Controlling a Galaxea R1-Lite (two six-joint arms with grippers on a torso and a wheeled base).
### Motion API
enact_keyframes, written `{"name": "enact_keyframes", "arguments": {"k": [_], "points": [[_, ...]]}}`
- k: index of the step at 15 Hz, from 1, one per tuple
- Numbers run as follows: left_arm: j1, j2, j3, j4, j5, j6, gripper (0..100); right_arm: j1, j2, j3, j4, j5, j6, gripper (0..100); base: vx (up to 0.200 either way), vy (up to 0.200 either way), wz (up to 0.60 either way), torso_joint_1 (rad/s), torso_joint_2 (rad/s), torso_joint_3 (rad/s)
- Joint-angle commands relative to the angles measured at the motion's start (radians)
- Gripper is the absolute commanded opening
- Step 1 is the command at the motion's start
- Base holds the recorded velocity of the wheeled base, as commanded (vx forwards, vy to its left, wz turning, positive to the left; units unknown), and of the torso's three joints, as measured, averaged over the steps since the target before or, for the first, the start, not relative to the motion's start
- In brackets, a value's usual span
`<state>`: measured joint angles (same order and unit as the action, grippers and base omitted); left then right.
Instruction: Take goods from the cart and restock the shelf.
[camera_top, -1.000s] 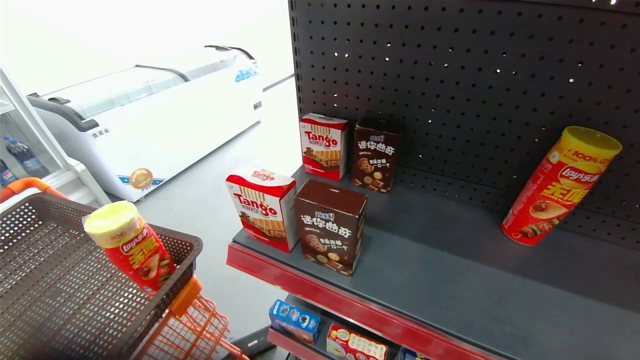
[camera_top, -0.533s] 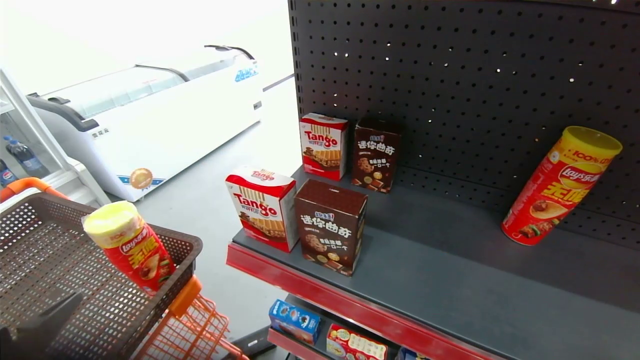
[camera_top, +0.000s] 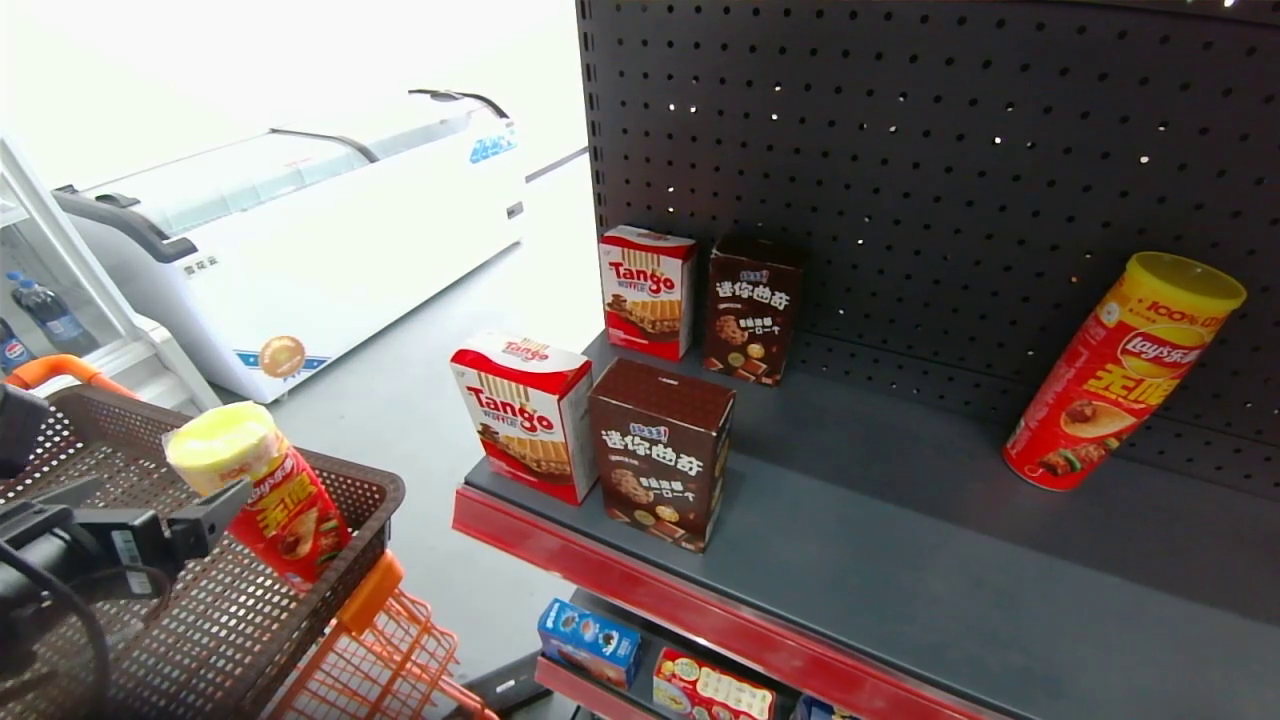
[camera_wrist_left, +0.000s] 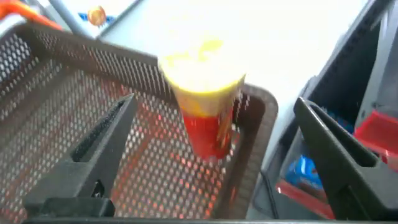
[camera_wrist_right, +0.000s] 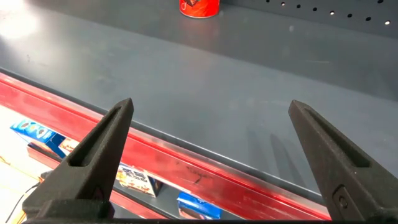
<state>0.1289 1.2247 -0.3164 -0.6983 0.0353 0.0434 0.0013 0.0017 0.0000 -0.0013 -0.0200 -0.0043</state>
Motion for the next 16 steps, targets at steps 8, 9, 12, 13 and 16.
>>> {"name": "enact_keyframes", "arguments": {"k": [8, 9, 12, 13, 16], "points": [[0.074, 0.452, 0.247, -0.713, 0.003, 0.044, 100, 0.0, 0.001, 0.0, 0.0, 0.0, 0.0, 100, 0.0, 0.0, 0.0, 0.0, 0.0, 0.0], [0.086, 0.467, 0.221, -0.704, 0.003, 0.044, 100, 0.0, 0.001, 0.0, 0.0, 0.0, 0.0, 100, 0.0, 0.0, 0.0, 0.0, 0.0, 0.0], [0.089, 0.53, 0.161, -0.708, -0.014, 0.039, 100, 0.0, 0.001, 0.0, 0.0, 0.0, 0.0, 100, 0.0, 0.0, 0.0, 0.0, 0.0, 0.0], [0.084, 0.555, 0.16, -0.71, -0.015, 0.039, 100, 0.0, 0.001, 0.0, 0.0, 0.0, 0.0, 100, 0.0, 0.0, 0.0, 0.0, 0.0, 0.0], [0.07, 0.616, 0.128, -0.739, -0.017, 0.027, 100, 0.0, 0.001, 0.0, 0.0, 0.0, 0.0, 100, 0.0, 0.0, 0.0, 0.0, 0.0, 0.0]]}}
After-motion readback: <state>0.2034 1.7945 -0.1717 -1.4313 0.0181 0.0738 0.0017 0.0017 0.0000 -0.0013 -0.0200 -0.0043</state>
